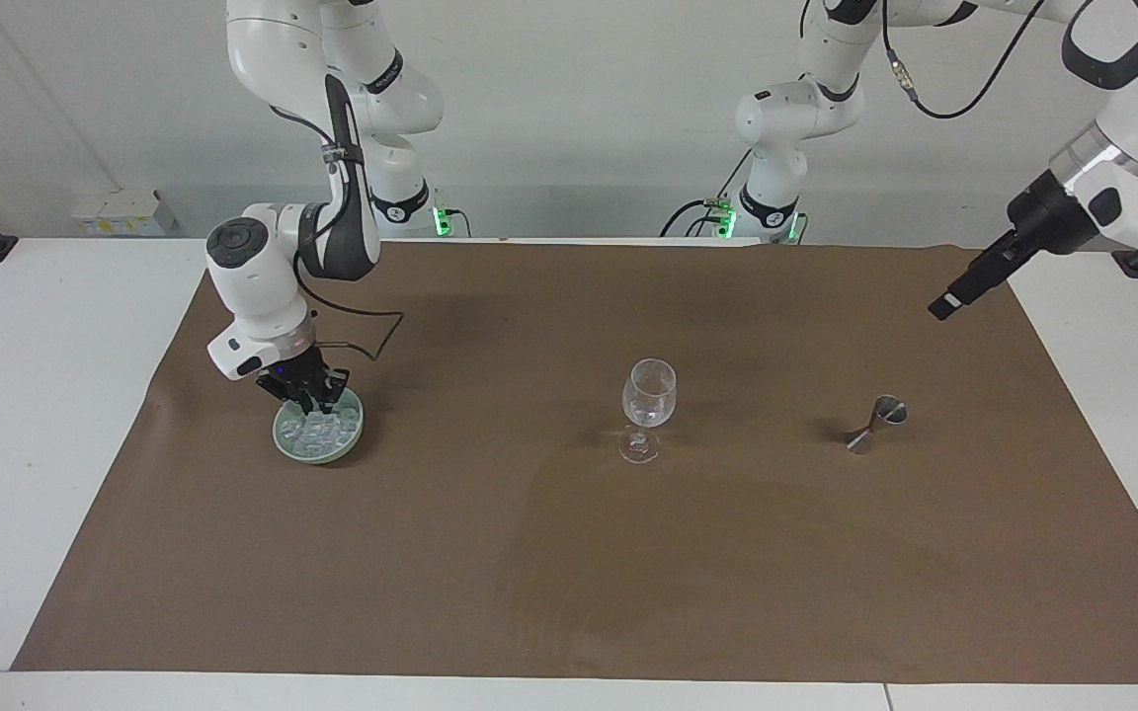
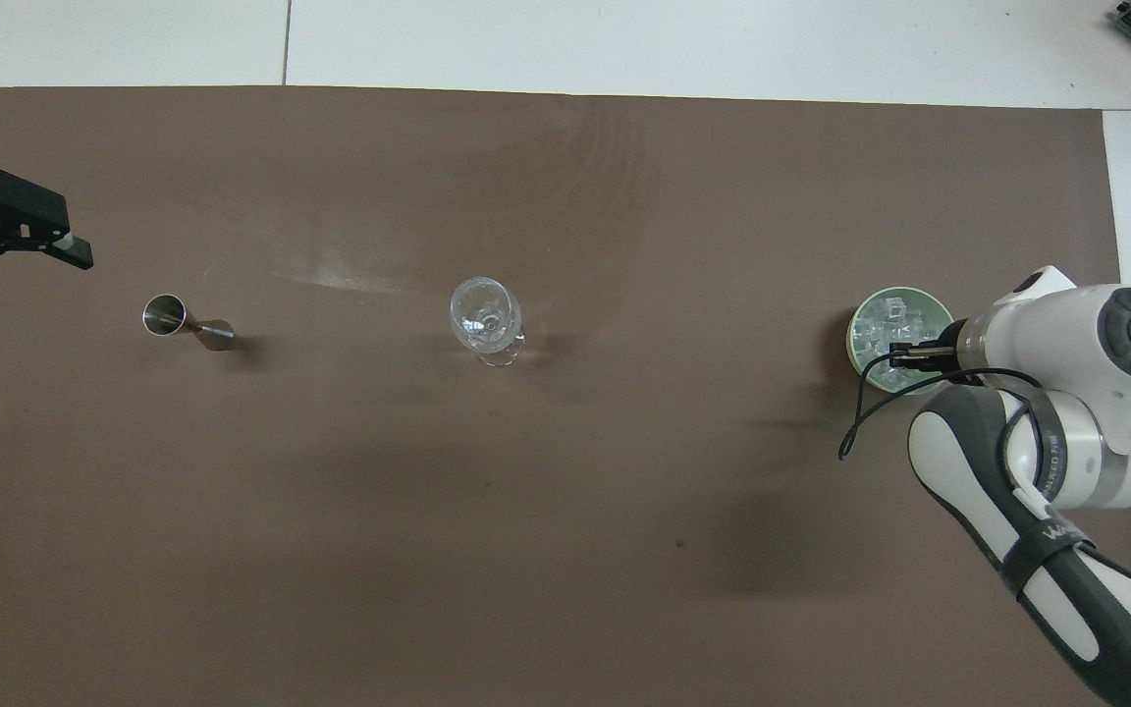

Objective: Pour wine and add ice with both arms

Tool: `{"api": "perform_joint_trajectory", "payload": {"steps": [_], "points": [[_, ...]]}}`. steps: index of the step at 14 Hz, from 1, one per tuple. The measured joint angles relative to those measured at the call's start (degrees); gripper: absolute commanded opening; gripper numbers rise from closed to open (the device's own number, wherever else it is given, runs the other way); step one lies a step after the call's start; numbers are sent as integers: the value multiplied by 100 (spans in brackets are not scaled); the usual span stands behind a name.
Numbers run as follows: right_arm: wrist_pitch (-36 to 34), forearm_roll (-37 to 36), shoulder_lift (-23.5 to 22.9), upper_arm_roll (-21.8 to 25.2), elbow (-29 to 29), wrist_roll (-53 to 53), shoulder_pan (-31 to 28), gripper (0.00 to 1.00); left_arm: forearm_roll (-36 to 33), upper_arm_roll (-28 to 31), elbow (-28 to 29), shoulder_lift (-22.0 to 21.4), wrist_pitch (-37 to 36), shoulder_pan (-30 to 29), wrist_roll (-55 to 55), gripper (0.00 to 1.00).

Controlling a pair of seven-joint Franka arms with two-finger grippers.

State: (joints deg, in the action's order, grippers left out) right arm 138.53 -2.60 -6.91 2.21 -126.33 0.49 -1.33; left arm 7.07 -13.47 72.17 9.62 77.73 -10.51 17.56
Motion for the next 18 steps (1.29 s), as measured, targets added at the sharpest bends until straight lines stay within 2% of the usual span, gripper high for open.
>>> {"api": "perform_joint_trajectory", "payload": {"steps": [3,7,10,13,18], "points": [[-245,0,124,0,44,0,4,0,-478,-168,-27,-214,-66,1,-969,100],[-687,0,324,-2,210,0,6,0,-592,-181,0,-504,-309,-11,-1226,100],[-1185,0,505,-106,607,0,23,0,-592,-51,42,-504,-526,-14,-1292,100],[-1748,37,589,-485,1234,283,31,0,-592,64,79,-498,-712,-6,-1341,100],[-2202,65,586,-1298,1939,1324,51,0,-592,36,115,-633,-788,27,-1350,100]]}}
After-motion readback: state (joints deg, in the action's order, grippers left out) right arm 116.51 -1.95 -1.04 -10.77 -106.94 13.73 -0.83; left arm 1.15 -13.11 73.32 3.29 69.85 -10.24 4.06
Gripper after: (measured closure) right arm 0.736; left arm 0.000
